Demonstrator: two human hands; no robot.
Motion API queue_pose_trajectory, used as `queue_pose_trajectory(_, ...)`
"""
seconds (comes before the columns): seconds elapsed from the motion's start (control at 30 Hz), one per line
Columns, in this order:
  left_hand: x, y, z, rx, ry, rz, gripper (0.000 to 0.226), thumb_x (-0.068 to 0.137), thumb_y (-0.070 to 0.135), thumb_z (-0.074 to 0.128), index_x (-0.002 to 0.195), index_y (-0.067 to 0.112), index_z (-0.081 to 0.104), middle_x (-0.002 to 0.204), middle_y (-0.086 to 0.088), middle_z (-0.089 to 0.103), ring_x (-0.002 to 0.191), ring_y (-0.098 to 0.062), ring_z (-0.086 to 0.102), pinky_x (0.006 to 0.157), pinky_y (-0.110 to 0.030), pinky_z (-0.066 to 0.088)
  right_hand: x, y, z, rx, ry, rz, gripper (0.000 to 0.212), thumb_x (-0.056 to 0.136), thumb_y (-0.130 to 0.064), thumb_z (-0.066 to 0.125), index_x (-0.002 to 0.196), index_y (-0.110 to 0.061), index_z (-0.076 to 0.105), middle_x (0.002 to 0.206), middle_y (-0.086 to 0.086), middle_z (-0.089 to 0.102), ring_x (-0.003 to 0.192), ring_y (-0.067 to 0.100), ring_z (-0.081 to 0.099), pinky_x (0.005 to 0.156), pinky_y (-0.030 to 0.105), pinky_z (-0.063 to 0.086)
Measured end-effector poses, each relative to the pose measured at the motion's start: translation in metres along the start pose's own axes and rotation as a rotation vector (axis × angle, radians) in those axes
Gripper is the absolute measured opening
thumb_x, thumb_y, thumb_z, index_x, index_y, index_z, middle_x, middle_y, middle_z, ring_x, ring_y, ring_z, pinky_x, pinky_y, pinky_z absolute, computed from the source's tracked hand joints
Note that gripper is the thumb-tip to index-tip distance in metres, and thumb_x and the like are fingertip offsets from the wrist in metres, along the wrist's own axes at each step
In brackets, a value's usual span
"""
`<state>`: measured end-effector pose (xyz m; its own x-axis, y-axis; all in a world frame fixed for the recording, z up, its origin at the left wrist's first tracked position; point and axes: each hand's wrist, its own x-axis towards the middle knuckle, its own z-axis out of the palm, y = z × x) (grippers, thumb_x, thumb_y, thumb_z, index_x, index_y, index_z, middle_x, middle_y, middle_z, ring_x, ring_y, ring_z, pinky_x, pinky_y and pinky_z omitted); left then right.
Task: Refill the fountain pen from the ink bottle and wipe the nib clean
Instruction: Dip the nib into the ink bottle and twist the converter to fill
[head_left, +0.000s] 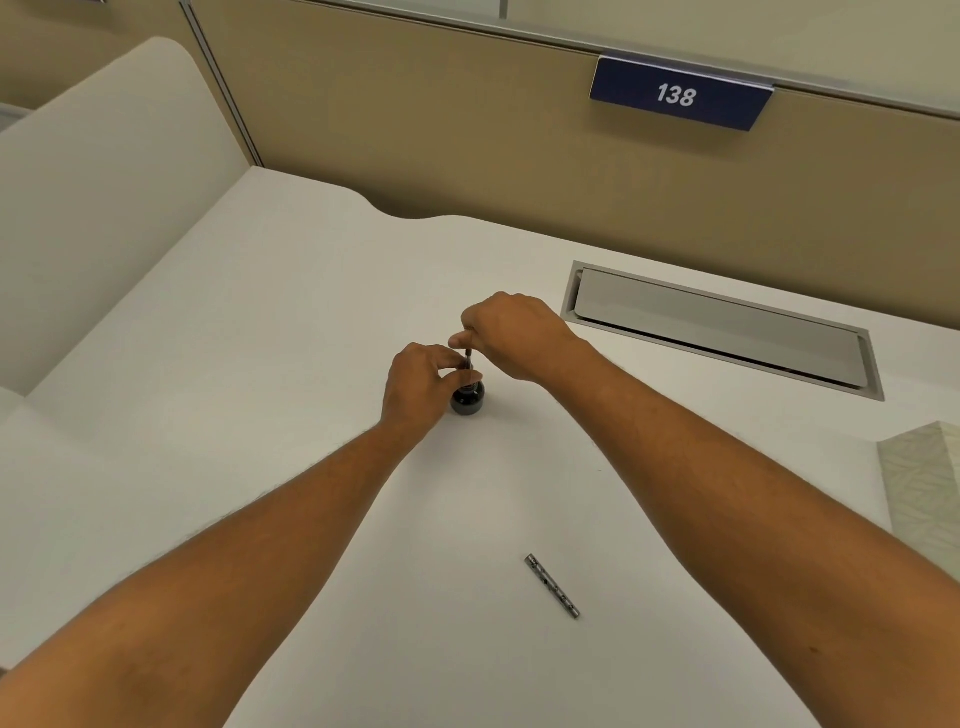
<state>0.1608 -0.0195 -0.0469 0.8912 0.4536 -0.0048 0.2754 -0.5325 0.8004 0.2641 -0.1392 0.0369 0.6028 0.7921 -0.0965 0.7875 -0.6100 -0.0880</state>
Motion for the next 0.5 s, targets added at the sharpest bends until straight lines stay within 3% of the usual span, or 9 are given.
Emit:
queue_pose_trajectory(0.13, 0.000, 0.001, -0.001, 0.015, -0.008, 0.008, 0.018, 0.086, 0.026, 0.083, 0.098, 0.012, 0.085, 0.107, 0.000, 0.082, 0.090, -0.007, 0.062, 0.070, -0.003, 0.035, -0.001, 0.003, -0.001, 0.031, 0.013, -0.040, 0.016, 0.105, -0.026, 0.059, 0.098, -0.015, 0.068, 0.100, 0.000, 0.076, 0.075, 0.023, 0.060, 0.064, 0.032, 0.039)
queue_pose_trajectory(0.37, 0.000, 0.002, -0.001, 0.002, -0.005, -0.007, 0.017, 0.086, 0.024, 0.083, 0.098, 0.012, 0.085, 0.107, -0.001, 0.082, 0.095, -0.012, 0.066, 0.072, -0.011, 0.039, -0.002, -0.008, -0.007, -0.132, 0.010, 0.031, 0.033, 0.107, -0.045, 0.052, 0.102, -0.016, 0.067, 0.089, 0.008, 0.063, 0.074, 0.027, 0.056, 0.065, 0.033, 0.040)
queue_pose_trajectory(0.43, 0.000, 0.002, -0.001, 0.001, -0.002, -0.014, 0.018, 0.085, 0.024, 0.084, 0.098, 0.012, 0.085, 0.107, -0.002, 0.082, 0.094, -0.014, 0.065, 0.071, -0.017, 0.041, -0.001, -0.006, -0.008, -0.052, -0.035, 0.023, 0.030, 0.106, -0.042, 0.055, 0.098, -0.015, 0.064, 0.093, 0.006, 0.066, 0.079, 0.027, 0.062, 0.066, 0.033, 0.042)
queue_pose_trajectory(0.5, 0.000, 0.001, -0.001, -0.002, -0.003, -0.012, 0.019, 0.085, 0.025, 0.084, 0.100, 0.012, 0.085, 0.108, -0.002, 0.082, 0.094, -0.013, 0.065, 0.071, -0.014, 0.040, 0.001, -0.003, -0.009, 0.032, -0.069, -0.006, 0.017, 0.105, -0.030, 0.060, 0.105, -0.015, 0.068, 0.103, 0.005, 0.071, 0.083, 0.025, 0.064, 0.065, 0.032, 0.041)
